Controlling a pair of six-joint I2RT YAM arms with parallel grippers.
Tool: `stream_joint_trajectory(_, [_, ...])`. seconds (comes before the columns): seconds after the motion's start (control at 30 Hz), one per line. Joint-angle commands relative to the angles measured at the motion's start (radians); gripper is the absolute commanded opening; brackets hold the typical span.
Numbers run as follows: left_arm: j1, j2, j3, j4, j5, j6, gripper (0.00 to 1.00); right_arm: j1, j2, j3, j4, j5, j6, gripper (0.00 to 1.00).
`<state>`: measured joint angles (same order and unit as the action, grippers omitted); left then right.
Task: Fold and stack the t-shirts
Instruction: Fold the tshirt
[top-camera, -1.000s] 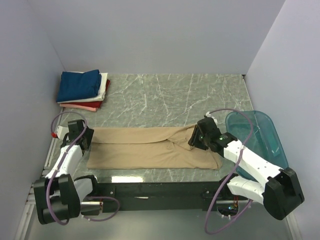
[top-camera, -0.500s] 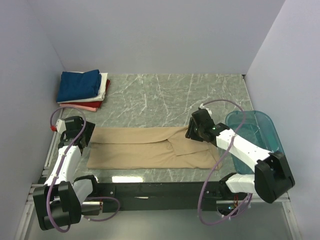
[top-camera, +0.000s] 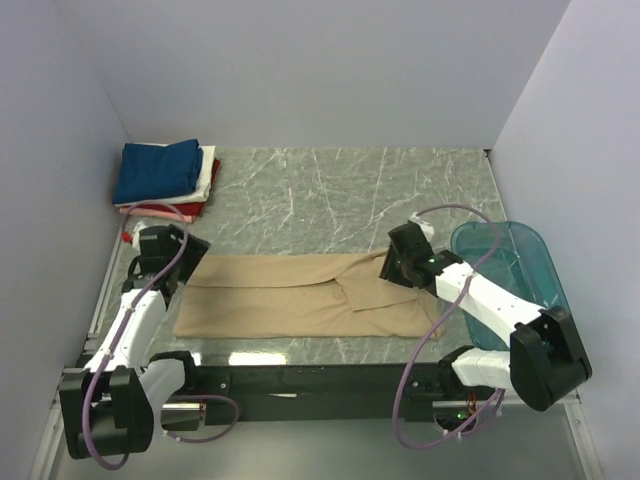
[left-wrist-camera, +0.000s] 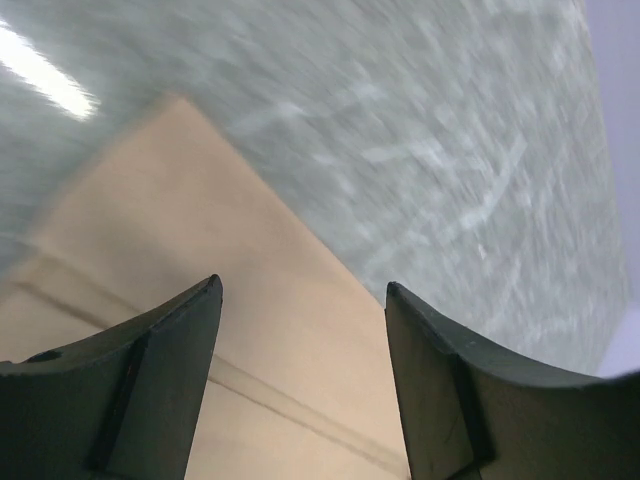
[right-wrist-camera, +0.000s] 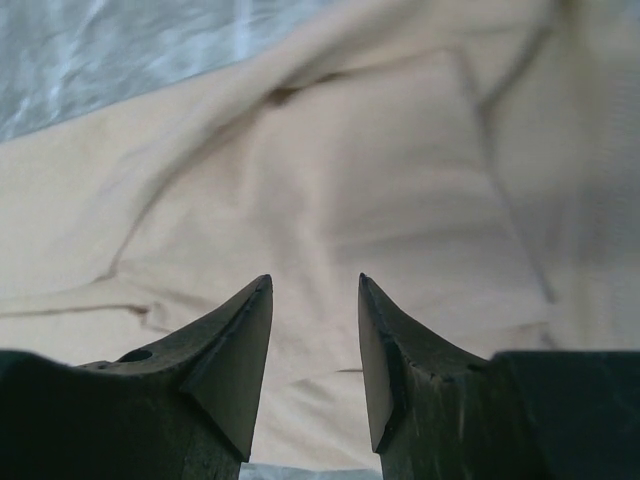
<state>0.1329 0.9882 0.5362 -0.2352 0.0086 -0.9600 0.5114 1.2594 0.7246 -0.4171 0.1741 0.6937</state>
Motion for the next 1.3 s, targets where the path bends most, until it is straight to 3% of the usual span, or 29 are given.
stream_joint_trajectory(0.0, [-0.117,0.012,0.083,0.059,0.047,0.059,0.71,-0.095,-0.061,-0.056,-0.054,0.047,0.036,0.46])
stream_joint_trajectory(0.13, [-0.249,0.056,0.12,0.069,0.039,0.061,0.72,-0.22,-0.112,-0.148,-0.054,-0.028,0.043,0.45])
stream_joint_trajectory(0.3, [-0.349,0.093,0.145,0.091,0.054,0.066,0.72,-0.261,-0.16,-0.211,-0.038,-0.041,0.081,0.45])
stream_joint_trajectory(0.77, [-0.403,0.115,0.163,0.106,0.097,0.092,0.71,-0.287,-0.111,-0.235,0.041,-0.005,0.138,0.41])
stream_joint_trajectory(0.87, [-0.403,0.116,0.169,0.099,0.102,0.098,0.71,-0.287,-0.124,-0.228,0.034,0.004,0.139,0.36])
stream_joint_trajectory(1.1, [-0.403,0.122,0.165,0.105,0.11,0.093,0.71,-0.287,-0.213,-0.209,-0.037,0.033,0.136,0.0])
stream_joint_trajectory(1.27, [-0.403,0.119,0.162,0.102,0.102,0.095,0.71,-0.286,-0.253,-0.189,-0.077,0.039,0.119,0.0])
